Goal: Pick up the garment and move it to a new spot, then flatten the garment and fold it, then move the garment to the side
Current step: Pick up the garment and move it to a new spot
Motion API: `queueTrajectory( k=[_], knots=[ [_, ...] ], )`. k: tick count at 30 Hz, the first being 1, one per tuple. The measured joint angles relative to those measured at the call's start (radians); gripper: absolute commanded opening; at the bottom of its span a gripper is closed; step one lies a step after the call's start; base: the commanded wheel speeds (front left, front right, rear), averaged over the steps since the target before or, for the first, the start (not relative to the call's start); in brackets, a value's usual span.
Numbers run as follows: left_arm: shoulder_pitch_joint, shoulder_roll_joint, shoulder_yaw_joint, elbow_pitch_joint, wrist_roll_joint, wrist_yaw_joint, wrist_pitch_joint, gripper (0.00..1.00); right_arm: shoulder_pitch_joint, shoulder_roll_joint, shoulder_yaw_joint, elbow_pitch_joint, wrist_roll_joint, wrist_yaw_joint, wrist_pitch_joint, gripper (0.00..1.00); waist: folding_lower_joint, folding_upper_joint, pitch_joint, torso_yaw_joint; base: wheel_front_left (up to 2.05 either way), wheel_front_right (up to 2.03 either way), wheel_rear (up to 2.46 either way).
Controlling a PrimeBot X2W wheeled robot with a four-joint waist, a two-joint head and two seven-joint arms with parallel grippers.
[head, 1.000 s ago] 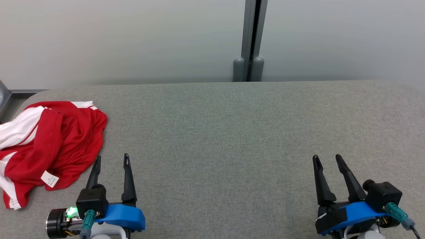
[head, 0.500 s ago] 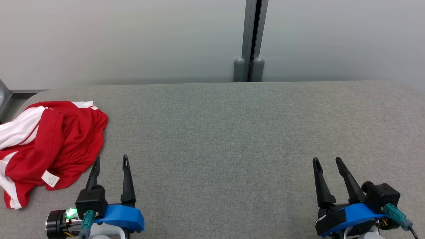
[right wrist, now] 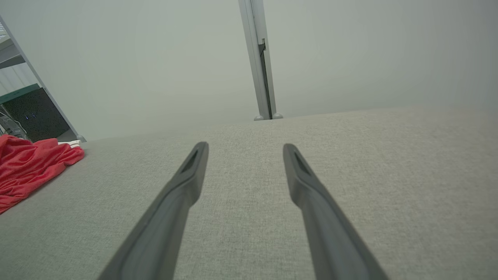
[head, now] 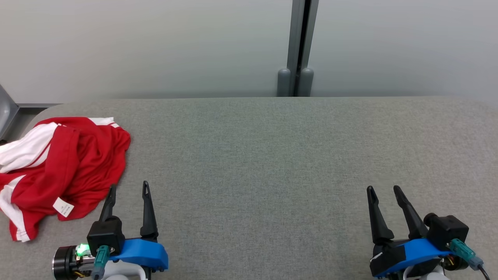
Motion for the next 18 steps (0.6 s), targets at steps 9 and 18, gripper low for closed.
queueTrajectory(
  k=[9,18],
  knots=[
    [-0.001,0.0,0.008,-0.001,0.009,-0.007,0.0,1.0,0.0,-0.001,0.014,0.003,0.007,0.0,0.0,1.0,0.0,0.0,-0.008,0.043,0.0,0.0,0.0],
    [-0.001,0.0,0.017,-0.005,0.01,-0.006,0.0,1.0,0.0,0.0,0.021,0.005,0.008,0.0,0.0,1.0,0.0,0.0,-0.009,0.126,0.0,0.0,0.0]
  ],
)
